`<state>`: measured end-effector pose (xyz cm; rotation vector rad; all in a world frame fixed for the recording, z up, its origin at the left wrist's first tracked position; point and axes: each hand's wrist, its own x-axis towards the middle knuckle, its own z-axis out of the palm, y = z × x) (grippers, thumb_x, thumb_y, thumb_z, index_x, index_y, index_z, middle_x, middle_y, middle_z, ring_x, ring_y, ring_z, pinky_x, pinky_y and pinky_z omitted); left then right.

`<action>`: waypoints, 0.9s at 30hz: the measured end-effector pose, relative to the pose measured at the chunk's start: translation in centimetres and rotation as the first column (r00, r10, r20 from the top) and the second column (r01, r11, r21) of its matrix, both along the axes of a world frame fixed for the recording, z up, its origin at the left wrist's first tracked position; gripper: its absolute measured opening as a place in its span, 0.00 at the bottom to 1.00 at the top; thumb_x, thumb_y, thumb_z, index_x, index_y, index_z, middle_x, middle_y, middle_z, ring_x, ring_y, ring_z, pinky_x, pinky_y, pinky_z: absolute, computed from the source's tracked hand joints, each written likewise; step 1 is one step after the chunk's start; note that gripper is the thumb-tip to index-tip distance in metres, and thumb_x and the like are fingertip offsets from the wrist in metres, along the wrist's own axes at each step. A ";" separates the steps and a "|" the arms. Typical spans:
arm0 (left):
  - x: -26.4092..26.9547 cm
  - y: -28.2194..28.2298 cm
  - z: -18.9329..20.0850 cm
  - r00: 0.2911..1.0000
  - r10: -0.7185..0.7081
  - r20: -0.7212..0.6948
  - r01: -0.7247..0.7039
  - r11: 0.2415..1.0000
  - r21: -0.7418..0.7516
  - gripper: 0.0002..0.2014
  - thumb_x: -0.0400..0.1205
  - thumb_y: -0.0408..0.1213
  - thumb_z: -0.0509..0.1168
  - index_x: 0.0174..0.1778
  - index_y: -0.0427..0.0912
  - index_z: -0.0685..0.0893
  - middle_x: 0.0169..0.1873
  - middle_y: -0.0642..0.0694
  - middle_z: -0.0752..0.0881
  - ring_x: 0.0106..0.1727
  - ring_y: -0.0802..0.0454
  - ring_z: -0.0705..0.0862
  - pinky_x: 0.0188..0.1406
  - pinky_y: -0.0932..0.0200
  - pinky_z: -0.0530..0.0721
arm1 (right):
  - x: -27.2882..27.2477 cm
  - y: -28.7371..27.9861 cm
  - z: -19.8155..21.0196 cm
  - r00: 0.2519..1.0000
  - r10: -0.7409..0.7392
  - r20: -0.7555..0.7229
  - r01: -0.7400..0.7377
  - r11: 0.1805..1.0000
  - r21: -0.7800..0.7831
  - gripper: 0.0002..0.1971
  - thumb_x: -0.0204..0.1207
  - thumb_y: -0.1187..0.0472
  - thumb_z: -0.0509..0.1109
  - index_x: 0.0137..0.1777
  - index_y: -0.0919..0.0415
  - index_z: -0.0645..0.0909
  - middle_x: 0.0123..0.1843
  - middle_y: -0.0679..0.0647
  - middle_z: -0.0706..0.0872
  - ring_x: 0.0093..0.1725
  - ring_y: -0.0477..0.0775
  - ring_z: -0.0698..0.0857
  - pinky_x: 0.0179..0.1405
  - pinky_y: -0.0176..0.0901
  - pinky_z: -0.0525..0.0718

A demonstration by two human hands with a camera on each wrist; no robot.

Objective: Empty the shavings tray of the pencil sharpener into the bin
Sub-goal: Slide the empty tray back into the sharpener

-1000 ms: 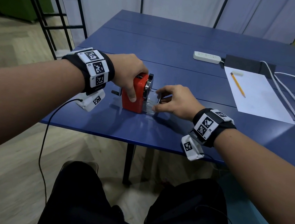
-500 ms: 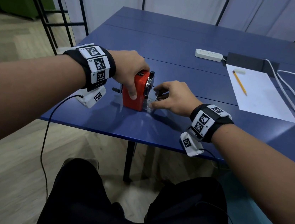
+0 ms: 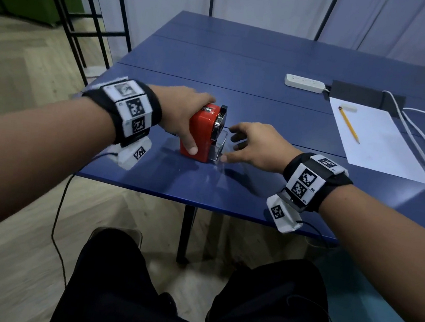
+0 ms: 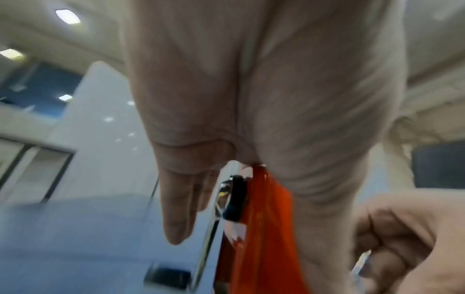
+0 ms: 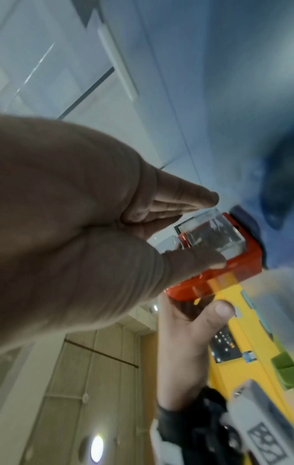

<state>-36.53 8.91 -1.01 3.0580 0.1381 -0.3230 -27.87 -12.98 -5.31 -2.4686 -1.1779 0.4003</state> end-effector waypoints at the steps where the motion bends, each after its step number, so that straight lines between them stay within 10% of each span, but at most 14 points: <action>1: -0.6 0.4 -0.7 0.998 0.051 0.020 -0.050 0.997 -0.052 0.69 0.56 0.66 0.86 0.89 0.50 0.56 0.74 0.41 0.79 0.71 0.39 0.80 0.74 0.40 0.79 | -0.2 -0.2 -0.1 1.000 -0.020 -0.022 0.020 1.000 0.006 0.46 0.71 0.42 0.87 0.85 0.61 0.76 0.73 0.54 0.90 0.66 0.54 0.91 0.72 0.51 0.86; 4: -2.3 1.1 -2.7 0.964 0.258 0.064 -0.236 0.941 -0.241 0.75 0.57 0.63 0.87 0.92 0.52 0.45 0.81 0.36 0.72 0.78 0.35 0.76 0.78 0.40 0.75 | -0.6 -0.3 -0.9 0.993 -0.072 -0.096 0.077 0.996 0.048 0.44 0.73 0.44 0.87 0.85 0.61 0.76 0.73 0.54 0.90 0.69 0.55 0.90 0.73 0.52 0.86; 8: -4.7 -0.2 -5.0 0.821 0.544 0.175 -0.440 0.797 -0.414 0.62 0.63 0.56 0.88 0.88 0.46 0.58 0.81 0.37 0.66 0.76 0.34 0.78 0.73 0.41 0.78 | -1.1 0.1 -1.7 0.984 -0.113 -0.141 0.130 0.985 0.117 0.46 0.73 0.48 0.87 0.87 0.62 0.73 0.77 0.58 0.87 0.76 0.57 0.86 0.75 0.53 0.84; 16: -4.6 -1.1 -7.9 0.823 0.528 0.209 -0.241 0.659 -0.713 0.44 0.67 0.47 0.88 0.77 0.50 0.75 0.64 0.56 0.87 0.65 0.52 0.85 0.70 0.46 0.82 | -1.4 1.3 -3.5 0.982 -0.130 -0.137 0.153 0.973 0.174 0.35 0.73 0.53 0.87 0.79 0.60 0.81 0.74 0.54 0.90 0.76 0.53 0.87 0.76 0.49 0.83; 27: -3.6 1.0 -7.3 0.912 0.400 0.088 -0.136 0.498 -0.857 0.38 0.68 0.29 0.87 0.74 0.45 0.82 0.59 0.49 0.92 0.62 0.55 0.90 0.65 0.55 0.87 | -1.0 1.4 -3.2 0.983 -0.146 -0.107 0.162 0.974 0.156 0.32 0.69 0.48 0.90 0.70 0.60 0.86 0.62 0.53 0.94 0.63 0.54 0.91 0.64 0.44 0.85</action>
